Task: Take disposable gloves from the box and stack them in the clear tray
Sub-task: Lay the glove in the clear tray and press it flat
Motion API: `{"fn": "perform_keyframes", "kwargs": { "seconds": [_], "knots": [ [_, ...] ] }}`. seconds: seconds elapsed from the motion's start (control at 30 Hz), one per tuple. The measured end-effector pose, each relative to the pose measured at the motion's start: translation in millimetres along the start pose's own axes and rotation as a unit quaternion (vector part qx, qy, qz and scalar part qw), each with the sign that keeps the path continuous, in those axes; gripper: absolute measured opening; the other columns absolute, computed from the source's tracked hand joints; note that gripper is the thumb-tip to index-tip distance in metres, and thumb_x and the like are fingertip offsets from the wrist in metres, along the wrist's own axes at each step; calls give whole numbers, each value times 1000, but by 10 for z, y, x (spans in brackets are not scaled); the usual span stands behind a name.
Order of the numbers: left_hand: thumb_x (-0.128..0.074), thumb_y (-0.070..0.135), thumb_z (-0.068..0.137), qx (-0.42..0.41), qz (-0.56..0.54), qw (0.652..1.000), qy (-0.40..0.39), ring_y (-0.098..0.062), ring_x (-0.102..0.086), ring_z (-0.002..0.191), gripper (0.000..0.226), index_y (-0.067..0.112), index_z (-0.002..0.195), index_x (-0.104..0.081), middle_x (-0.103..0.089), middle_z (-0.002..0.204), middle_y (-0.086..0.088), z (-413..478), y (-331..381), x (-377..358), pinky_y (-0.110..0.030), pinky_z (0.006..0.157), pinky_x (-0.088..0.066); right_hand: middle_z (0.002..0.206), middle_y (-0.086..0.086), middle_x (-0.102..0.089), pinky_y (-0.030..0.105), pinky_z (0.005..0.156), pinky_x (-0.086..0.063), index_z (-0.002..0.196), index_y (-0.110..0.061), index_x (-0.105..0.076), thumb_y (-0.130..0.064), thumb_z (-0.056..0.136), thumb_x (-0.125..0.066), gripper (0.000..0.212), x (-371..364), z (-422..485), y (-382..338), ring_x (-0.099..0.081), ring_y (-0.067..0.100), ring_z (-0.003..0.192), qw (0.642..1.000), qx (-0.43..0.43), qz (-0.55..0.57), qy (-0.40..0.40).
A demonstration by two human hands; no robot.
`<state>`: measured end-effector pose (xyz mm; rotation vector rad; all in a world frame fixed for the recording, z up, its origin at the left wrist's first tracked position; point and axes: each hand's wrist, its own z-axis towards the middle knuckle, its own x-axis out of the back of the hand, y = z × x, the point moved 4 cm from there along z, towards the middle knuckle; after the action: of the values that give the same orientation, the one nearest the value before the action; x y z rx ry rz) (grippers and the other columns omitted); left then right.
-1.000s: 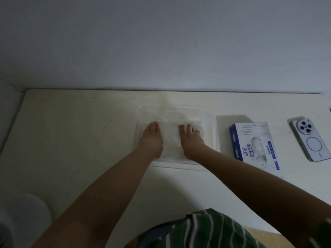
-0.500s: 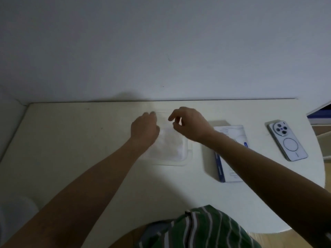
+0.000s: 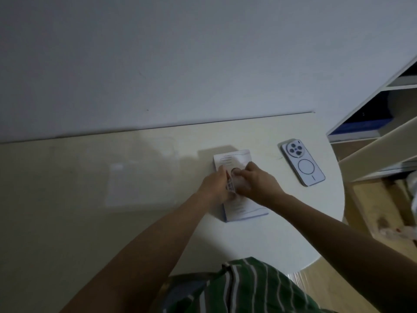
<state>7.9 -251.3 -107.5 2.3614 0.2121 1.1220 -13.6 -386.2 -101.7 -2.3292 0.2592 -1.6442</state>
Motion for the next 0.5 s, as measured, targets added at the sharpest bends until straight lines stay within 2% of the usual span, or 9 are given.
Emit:
{"fn": "perform_keyframes", "kwargs": {
  "seconds": [0.1,0.17,0.3,0.37,0.43,0.5],
  "knots": [
    [-81,28,74,23,-24,999,10,-29,-59,103,66,10,122,-40,-60,115,-10,41,-11,-29,-35,85,-46,105,2,-53,26,66,-42,111,-21,-69,-38,88,-66,29,-2,43,35,-61,22,82,999,28,-7,32],
    [-82,27,73,34,-17,999,8,-29,-58,104,65,9,120,-41,-59,116,-10,59,11,-31,-35,85,-45,99,0,-54,27,65,-43,97,-17,-73,-35,87,-69,21,21,69,65,-60,19,80,998,44,18,46],
    [-83,28,72,41,-6,999,9,-27,-57,104,64,10,118,-43,-58,116,-8,81,27,-32,-32,81,-44,90,-2,-57,27,69,-50,83,-12,-69,-25,83,-75,14,206,97,98,-56,11,73,981,65,162,82],
    [-82,29,73,41,-1,999,12,-25,-57,104,63,10,119,-42,-58,116,-8,81,37,-38,-29,77,-42,89,-1,-59,27,70,-53,82,-12,-66,-21,85,-73,12,346,112,127,-60,11,75,968,63,220,105],
    [-82,29,74,44,4,999,14,-25,-56,105,65,9,121,-42,-57,117,-8,79,51,-39,-28,75,-40,93,-1,-60,28,73,-55,88,-14,-64,-27,86,-71,15,404,125,163,-62,14,81,969,51,224,95],
    [-82,30,74,47,9,999,15,-26,-56,106,65,8,121,-42,-57,117,-9,80,60,-34,-29,76,-41,97,-4,-58,28,71,-53,101,-19,-56,-44,81,-73,36,342,115,200,-61,13,84,975,1,218,44]
  ]
}}
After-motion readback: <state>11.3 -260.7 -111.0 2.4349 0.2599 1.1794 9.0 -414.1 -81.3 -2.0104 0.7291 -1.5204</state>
